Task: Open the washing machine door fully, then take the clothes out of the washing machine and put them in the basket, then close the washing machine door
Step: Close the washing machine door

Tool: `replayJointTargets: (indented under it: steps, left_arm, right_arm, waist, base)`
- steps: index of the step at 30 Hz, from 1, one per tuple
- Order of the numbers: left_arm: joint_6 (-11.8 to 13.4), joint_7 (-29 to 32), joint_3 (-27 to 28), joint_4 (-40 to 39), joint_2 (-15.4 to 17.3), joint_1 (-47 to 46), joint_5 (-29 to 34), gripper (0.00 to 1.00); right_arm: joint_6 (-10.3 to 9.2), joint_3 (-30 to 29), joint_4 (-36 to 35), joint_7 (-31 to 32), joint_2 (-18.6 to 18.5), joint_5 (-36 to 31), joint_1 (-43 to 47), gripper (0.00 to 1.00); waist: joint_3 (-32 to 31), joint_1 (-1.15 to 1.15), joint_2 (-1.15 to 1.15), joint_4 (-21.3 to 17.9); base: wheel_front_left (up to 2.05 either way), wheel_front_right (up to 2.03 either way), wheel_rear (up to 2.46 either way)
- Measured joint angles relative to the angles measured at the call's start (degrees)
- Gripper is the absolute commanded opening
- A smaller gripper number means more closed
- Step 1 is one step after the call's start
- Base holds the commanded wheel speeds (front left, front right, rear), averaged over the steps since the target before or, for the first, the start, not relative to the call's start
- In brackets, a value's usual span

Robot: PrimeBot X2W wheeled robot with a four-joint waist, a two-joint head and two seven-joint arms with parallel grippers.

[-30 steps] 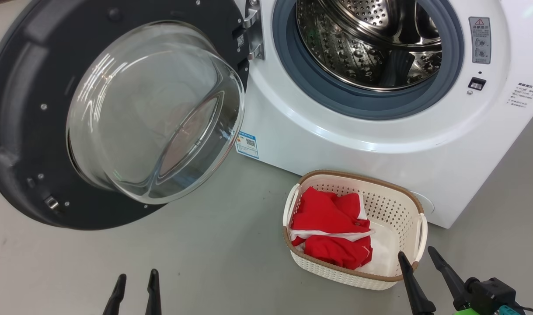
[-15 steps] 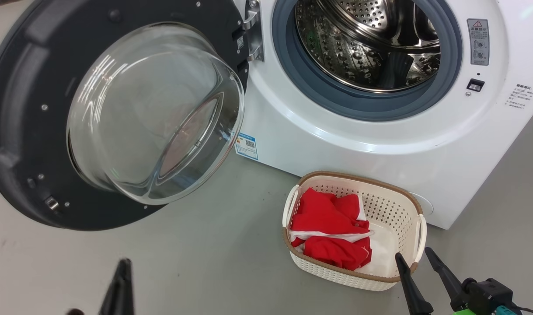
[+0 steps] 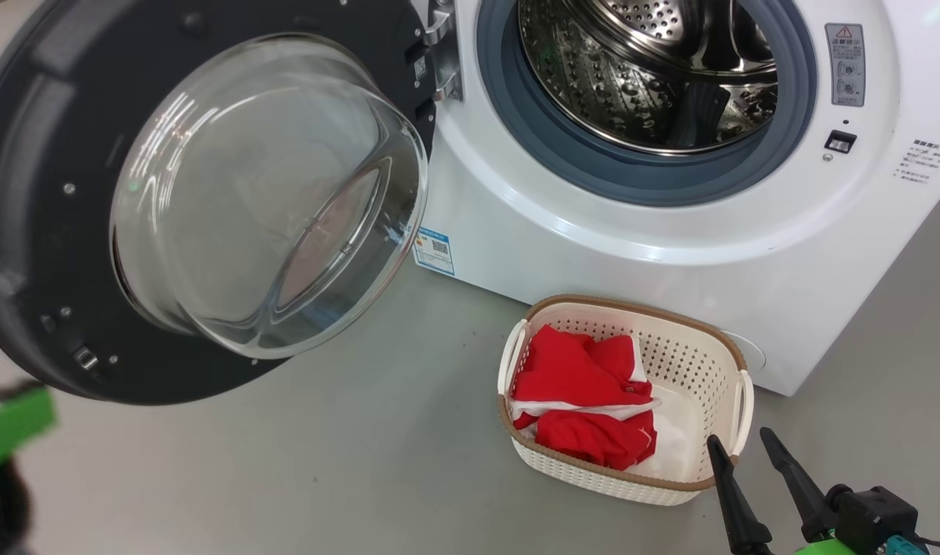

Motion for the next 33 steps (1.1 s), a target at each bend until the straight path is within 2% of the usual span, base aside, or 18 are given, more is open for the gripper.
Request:
replayJointTargets:
  steps: [5, 9, 13, 16, 21, 23, 25, 29, 33]
  left_arm:
    - [-0.04, -0.05, 2.30, 3.19, 6.71, -8.44, -1.77, 0.00]
    - [-0.07, -0.08, 4.74, 7.64, 10.53, -12.82, -5.24, 0.00]
    - [-0.07, -0.08, 7.65, 16.53, 13.24, -15.37, -11.23, 0.00]
    - [-0.07, 0.00, 7.88, 27.17, 15.53, -17.36, -18.04, 0.00]
    - [-0.07, 6.75, 5.42, 43.09, 18.34, -19.24, -29.61, 0.00]
    - [-0.07, 9.34, 4.44, 47.03, 19.83, -20.39, -33.41, 0.00]
    - [-0.07, 13.37, 3.64, 49.96, 20.94, -21.96, -37.63, 0.00]
    - [-0.07, 20.52, -0.70, 53.04, 22.80, -22.32, -42.10, 0.00]
    - [-0.07, 25.32, -2.97, 54.44, 23.56, -22.31, -46.93, 0.00]
  right_arm:
    - [0.00, -0.25, -0.08, 0.00, 0.42, -0.16, -0.03, 1.00]
    - [0.01, -0.56, -0.29, 0.00, 0.48, -0.55, -0.04, 1.00]
    - [0.01, -0.84, -0.38, 0.00, 0.53, -0.60, -0.05, 1.00]
    - [0.00, -0.97, -0.40, 0.00, 0.66, -0.62, -0.05, 1.00]
    - [0.00, -1.05, -0.47, 0.00, 0.63, -0.97, -0.23, 1.00]
    - [0.00, -0.76, -0.52, 0.00, 0.52, -1.01, -0.26, 1.00]
    - [0.01, -0.60, -0.53, 0.00, 0.36, -1.01, -0.27, 1.00]
    - [0.00, -0.51, -0.58, 0.00, 0.03, -1.01, -0.29, 1.00]
    - [0.01, -0.37, -0.60, 0.00, -0.19, -1.01, -0.62, 1.00]
  waist:
    - [0.82, 0.00, 0.00, -0.55]
    - [1.21, 0.00, 0.00, -1.11]
    - [1.44, 0.00, 0.00, -1.58]
    - [1.54, 0.00, 0.00, -1.76]
    - [2.15, 0.00, 0.00, -1.90]
    - [2.48, 0.00, 0.00, -2.12]
    - [2.73, 0.00, 0.00, -2.39]
    - [3.30, 0.00, 0.00, -2.89]
    - [4.01, 0.00, 0.00, -3.44]
  base:
    - [0.00, 0.00, 0.00]
    - [0.00, 0.00, 0.00]
    - [0.00, 0.00, 0.00]
    - [0.00, 0.00, 0.00]
    - [0.00, 0.00, 0.00]
    - [0.00, 0.00, 0.00]
    - [0.00, 0.00, 0.00]
    - [0.00, 0.00, 0.00]
    - [0.00, 0.00, 0.00]
